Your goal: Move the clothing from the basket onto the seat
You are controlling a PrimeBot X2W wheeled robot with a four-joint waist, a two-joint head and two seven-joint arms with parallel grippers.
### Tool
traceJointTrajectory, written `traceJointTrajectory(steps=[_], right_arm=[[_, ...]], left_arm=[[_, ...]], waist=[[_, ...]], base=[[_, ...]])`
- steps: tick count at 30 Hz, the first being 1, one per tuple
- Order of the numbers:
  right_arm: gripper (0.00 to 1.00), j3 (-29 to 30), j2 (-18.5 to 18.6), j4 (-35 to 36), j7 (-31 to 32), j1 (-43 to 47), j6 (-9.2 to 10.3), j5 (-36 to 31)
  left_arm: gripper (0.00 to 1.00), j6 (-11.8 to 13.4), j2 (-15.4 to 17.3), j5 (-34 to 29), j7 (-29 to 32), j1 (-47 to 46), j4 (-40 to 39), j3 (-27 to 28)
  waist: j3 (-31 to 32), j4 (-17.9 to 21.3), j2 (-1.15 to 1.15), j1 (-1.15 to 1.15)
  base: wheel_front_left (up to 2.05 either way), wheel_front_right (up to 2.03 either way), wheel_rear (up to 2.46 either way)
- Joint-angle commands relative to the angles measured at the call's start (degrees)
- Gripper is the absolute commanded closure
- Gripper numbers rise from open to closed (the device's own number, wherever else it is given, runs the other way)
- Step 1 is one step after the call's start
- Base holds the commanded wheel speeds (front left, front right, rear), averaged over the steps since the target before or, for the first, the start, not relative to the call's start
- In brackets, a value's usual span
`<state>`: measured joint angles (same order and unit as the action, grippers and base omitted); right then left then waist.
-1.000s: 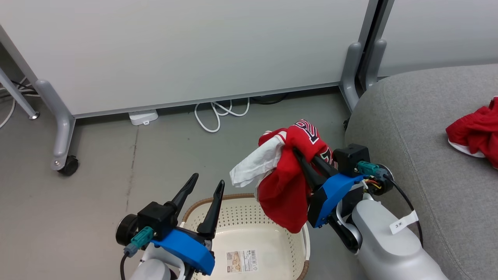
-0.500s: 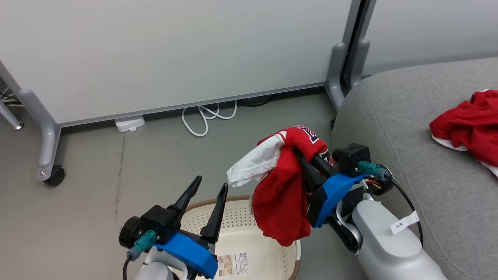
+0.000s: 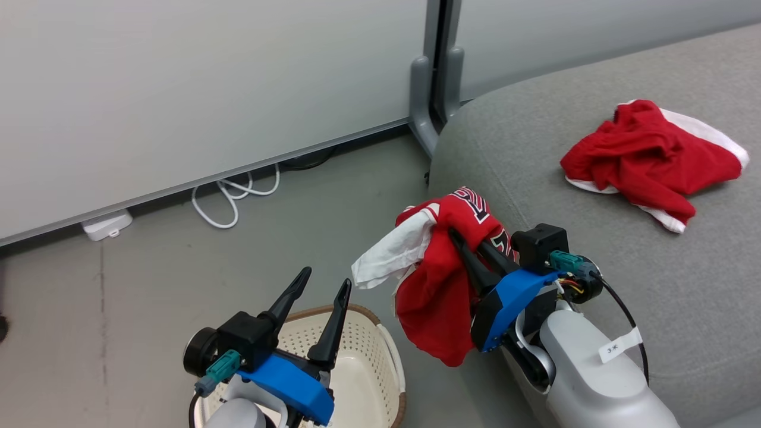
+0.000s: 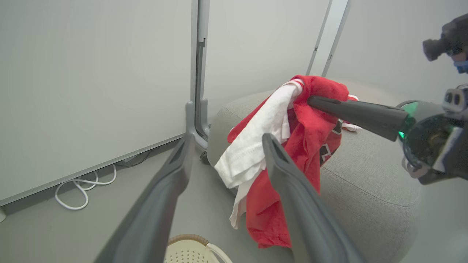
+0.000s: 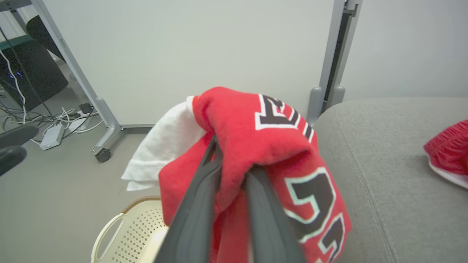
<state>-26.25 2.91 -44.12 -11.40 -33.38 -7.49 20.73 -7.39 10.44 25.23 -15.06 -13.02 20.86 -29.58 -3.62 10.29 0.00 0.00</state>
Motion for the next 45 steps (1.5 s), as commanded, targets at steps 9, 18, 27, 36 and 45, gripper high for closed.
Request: traceJointTrajectory(steps=[9, 18, 27, 36, 45], right_arm=[[1.0, 1.3, 0.0, 0.4, -0.6, 1.0, -0.01, 0.1], [1.0, 2.2, 0.0, 0.7, -1.0, 1.3, -0.01, 0.0], [1.0, 2.4, 0.0, 1.5, -1.4, 1.2, -0.01, 0.6], [1.0, 3.5, 0.0, 2.1, -1.7, 0.7, -0.01, 0.9], [1.0, 8.8, 2.6, 5.7, -0.3, -11.5, -0.01, -5.2]], left_arm=[[0.0, -0.1, 0.7, 0.0, -0.2, -1.5, -0.3, -0.7], [0.0, -0.1, 1.3, -0.2, -0.2, -2.1, -0.2, -1.0], [0.0, -0.1, 1.3, -0.4, -0.2, -2.6, -0.4, -1.3], [0.0, -0.1, 2.0, -0.3, -0.2, -3.4, -0.5, -1.7], [0.0, -0.1, 4.4, -1.4, -0.2, -6.4, -2.4, -1.4]], waist=[[-0.9, 9.0, 0.0, 0.0], [-2.0, 14.3, 0.0, 0.0], [-2.8, 16.7, 0.0, 0.0], [-4.2, 16.5, 0.0, 0.0], [-11.1, 15.5, 0.0, 0.0]], base=[[0.0, 0.0, 0.0], [0.0, 0.0, 0.0], [0.0, 0.0, 0.0], [0.0, 0.0, 0.0], [0.0, 0.0, 0.0]])
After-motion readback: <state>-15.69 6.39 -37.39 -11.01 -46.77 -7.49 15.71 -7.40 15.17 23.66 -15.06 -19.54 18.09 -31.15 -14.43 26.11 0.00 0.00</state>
